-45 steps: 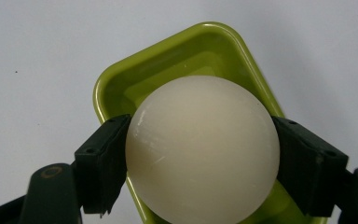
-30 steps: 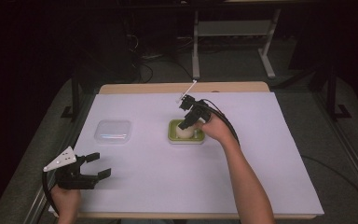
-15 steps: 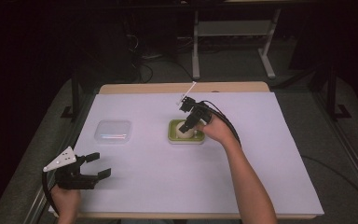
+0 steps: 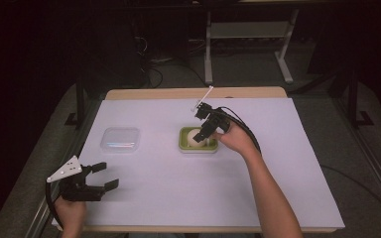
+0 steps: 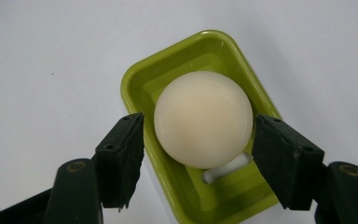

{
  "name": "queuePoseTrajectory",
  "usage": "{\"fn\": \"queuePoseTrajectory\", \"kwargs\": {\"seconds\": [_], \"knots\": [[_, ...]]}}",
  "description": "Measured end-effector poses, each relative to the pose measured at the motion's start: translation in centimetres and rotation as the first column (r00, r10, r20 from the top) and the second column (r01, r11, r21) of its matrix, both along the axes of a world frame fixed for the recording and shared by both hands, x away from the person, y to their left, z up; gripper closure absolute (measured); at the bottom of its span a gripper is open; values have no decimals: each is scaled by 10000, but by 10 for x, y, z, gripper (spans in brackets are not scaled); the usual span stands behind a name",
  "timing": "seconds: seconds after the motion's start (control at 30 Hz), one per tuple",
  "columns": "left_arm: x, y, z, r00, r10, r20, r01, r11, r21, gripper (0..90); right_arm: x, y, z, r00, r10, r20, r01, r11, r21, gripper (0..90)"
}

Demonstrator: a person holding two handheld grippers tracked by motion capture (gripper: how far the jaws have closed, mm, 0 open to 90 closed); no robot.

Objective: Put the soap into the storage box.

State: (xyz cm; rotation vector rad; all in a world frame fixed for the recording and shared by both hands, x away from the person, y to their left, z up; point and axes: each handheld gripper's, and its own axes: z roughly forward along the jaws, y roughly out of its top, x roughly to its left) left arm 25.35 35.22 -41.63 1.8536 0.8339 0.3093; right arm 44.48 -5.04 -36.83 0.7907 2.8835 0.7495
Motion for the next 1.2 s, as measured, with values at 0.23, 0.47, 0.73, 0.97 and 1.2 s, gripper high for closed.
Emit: {"fn": "queuePoseTrajectory", "kwargs": {"seconds": [0.23,0.47,0.73,0.97,1.2], "knots": [[0,-1,0,10000,-2,5,2,10000,-6,131,-10,-13,-2,10000,-34,25,34,9999,106,319],[0,-1,-1,10000,5,-8,-5,10000,2,131,-17,-20,-3,10000,-49,19,49,9998,171,315],[0,-1,-1,10000,-1,-15,1,10000,-1,131,-26,-27,-2,10000,-39,33,38,9996,291,300],[0,-2,-1,10000,-32,-32,32,10000,-22,131,-36,-39,5,9995,-192,245,180,9987,479,299],[0,-3,-1,10000,-31,-53,31,10000,-13,131,-41,-47,5,9993,-254,277,240,9984,511,295]]}}
